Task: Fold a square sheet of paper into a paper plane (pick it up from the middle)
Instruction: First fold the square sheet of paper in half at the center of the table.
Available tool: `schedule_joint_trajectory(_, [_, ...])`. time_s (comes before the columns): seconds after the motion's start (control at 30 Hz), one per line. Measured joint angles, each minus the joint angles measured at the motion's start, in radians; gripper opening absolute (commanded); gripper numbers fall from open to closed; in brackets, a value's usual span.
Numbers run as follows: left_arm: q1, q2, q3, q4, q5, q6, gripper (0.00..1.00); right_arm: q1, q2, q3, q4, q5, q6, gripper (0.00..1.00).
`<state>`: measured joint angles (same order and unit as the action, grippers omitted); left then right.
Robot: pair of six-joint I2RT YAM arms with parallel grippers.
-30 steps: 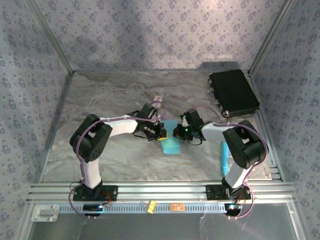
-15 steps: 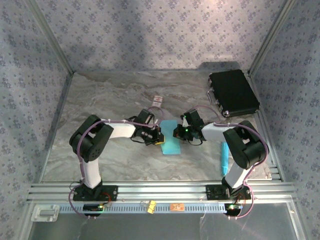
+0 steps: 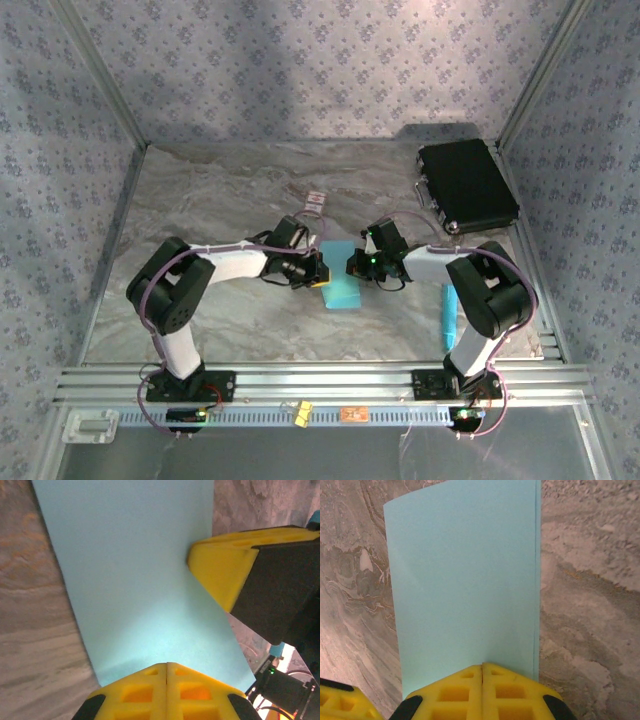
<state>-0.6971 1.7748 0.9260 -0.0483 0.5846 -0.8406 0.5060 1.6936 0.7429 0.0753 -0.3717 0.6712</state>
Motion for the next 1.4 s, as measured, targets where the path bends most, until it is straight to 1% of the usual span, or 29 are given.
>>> schedule_joint_trajectory(0.2, [-0.003,0.042,-0.007,0.001,0.034,-0.021,0.06,0.0,0.0,0.0,0.0,0.0,-0.004,0.0])
schedule_joint_trajectory(0.33, [-0.003,0.056,-0.041,0.011,0.04,-0.016,0.06,0.0,-0.001,0.0,-0.003,0.0,-0.007,0.0])
schedule_joint_trajectory(0.4, [-0.003,0.056,-0.045,0.017,0.045,-0.009,0.04,0.0,-0.001,0.0,-0.004,0.0,-0.007,0.0])
schedule_joint_trajectory(0.47, [-0.003,0.056,-0.045,0.018,0.045,0.0,0.05,0.0,-0.002,-0.002,-0.003,0.0,-0.007,0.0])
schedule_joint_trajectory(0.6, [-0.006,0.045,-0.045,0.003,0.031,0.014,0.06,0.0,-0.007,-0.007,-0.004,0.0,-0.007,0.0])
schedule_joint_trajectory(0.73, [-0.015,0.0,-0.047,-0.037,0.029,0.016,0.06,0.0,-0.011,-0.008,-0.009,0.0,-0.007,0.0])
schedule_joint_trajectory(0.83, [-0.019,-0.031,-0.046,-0.028,0.035,0.01,0.07,-0.003,-0.014,-0.01,-0.014,0.0,-0.008,0.0])
schedule_joint_trajectory(1.0, [-0.019,-0.034,-0.046,0.0,0.06,-0.013,0.07,-0.006,-0.018,-0.013,-0.016,0.0,-0.008,0.0])
schedule_joint_trajectory(1.27, [-0.045,0.035,-0.09,0.042,0.092,-0.023,0.06,-0.008,-0.018,-0.016,-0.016,-0.004,-0.011,0.0])
schedule_joint_trajectory(1.4, [-0.044,0.034,-0.095,0.047,0.092,-0.006,0.05,-0.008,-0.019,-0.019,-0.014,-0.003,-0.01,0.0])
